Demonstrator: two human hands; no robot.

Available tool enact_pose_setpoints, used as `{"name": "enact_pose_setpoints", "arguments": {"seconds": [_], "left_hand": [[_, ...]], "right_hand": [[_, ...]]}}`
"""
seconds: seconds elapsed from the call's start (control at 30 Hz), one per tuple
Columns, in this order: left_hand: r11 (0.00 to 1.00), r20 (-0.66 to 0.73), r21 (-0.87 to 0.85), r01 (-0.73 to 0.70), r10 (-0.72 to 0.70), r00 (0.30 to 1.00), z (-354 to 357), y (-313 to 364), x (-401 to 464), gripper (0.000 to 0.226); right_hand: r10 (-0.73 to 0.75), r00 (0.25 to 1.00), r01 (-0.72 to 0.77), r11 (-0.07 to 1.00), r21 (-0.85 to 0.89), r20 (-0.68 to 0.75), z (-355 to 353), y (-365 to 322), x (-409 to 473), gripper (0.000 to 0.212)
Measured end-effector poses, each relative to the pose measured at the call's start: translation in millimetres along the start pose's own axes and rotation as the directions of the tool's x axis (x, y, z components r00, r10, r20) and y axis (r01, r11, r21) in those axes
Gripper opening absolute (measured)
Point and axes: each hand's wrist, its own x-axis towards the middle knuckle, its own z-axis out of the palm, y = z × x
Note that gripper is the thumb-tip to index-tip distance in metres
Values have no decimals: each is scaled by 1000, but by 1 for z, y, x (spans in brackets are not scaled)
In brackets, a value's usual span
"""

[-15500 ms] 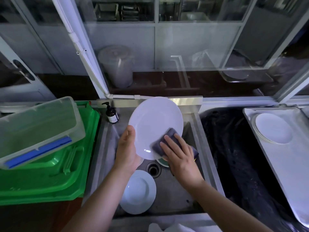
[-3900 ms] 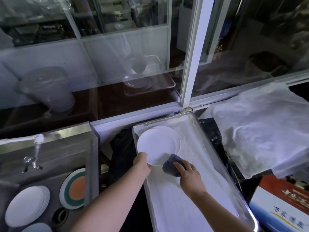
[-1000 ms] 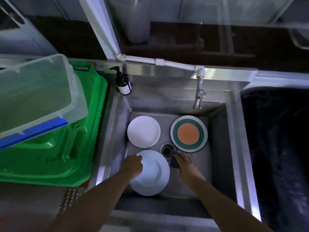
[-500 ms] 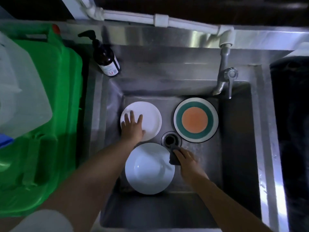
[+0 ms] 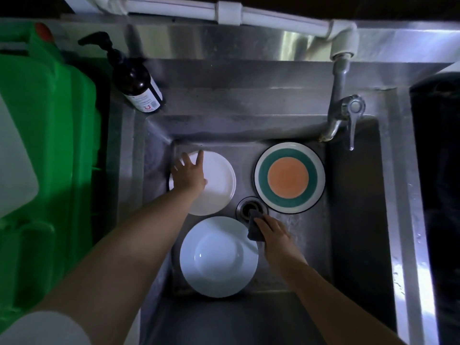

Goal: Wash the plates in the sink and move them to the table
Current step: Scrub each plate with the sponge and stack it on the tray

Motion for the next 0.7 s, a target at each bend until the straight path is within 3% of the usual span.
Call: {"name": "enact_pose_setpoints", "arguments": {"seconds": [0.23, 0.5, 0.7], "left_hand": [[993, -78, -97, 66, -74, 994, -8, -7, 0, 116], [974, -154, -227, -27, -8, 988, -43, -10, -26, 62], [953, -91, -272, -134, 113, 989, -67, -8, -56, 42]], "right_hand": [[33, 999, -33, 999, 23, 16, 11, 3, -7, 78], [38, 999, -39, 996, 75, 17, 1, -1, -38, 80], [26, 999, -23, 996, 86, -33, -21, -7, -64, 76]]}}
